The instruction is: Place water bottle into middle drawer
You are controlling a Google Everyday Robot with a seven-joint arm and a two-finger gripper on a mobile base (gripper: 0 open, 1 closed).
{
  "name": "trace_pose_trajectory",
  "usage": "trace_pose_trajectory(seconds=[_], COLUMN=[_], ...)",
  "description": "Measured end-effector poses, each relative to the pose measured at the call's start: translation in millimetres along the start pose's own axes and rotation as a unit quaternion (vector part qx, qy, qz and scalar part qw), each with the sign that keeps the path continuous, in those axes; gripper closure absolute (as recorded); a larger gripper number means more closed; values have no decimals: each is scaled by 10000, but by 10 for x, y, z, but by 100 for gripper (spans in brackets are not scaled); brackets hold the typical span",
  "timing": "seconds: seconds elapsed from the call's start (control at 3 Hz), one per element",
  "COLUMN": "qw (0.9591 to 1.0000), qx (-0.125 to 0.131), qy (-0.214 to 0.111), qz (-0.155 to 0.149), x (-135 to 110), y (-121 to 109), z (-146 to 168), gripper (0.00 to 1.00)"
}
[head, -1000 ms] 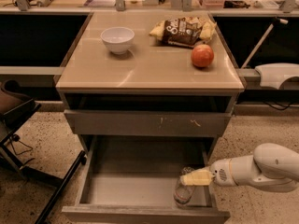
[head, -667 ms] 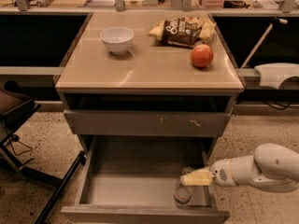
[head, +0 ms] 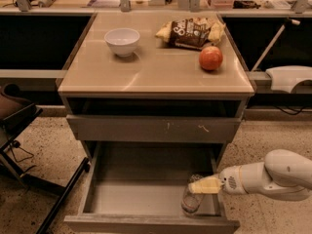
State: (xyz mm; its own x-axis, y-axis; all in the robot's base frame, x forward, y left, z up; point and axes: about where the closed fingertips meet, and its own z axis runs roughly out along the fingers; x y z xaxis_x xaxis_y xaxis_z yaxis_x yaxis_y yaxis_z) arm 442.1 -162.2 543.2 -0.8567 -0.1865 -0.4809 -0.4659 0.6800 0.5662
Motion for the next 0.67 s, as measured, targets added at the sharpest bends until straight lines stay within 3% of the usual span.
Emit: trace_pose_trajectory(seconds=[0.67], qw=[10000], qx=[0], qy=[0], qz=[0], x=[0], y=[0], z=[1], gripper=[12])
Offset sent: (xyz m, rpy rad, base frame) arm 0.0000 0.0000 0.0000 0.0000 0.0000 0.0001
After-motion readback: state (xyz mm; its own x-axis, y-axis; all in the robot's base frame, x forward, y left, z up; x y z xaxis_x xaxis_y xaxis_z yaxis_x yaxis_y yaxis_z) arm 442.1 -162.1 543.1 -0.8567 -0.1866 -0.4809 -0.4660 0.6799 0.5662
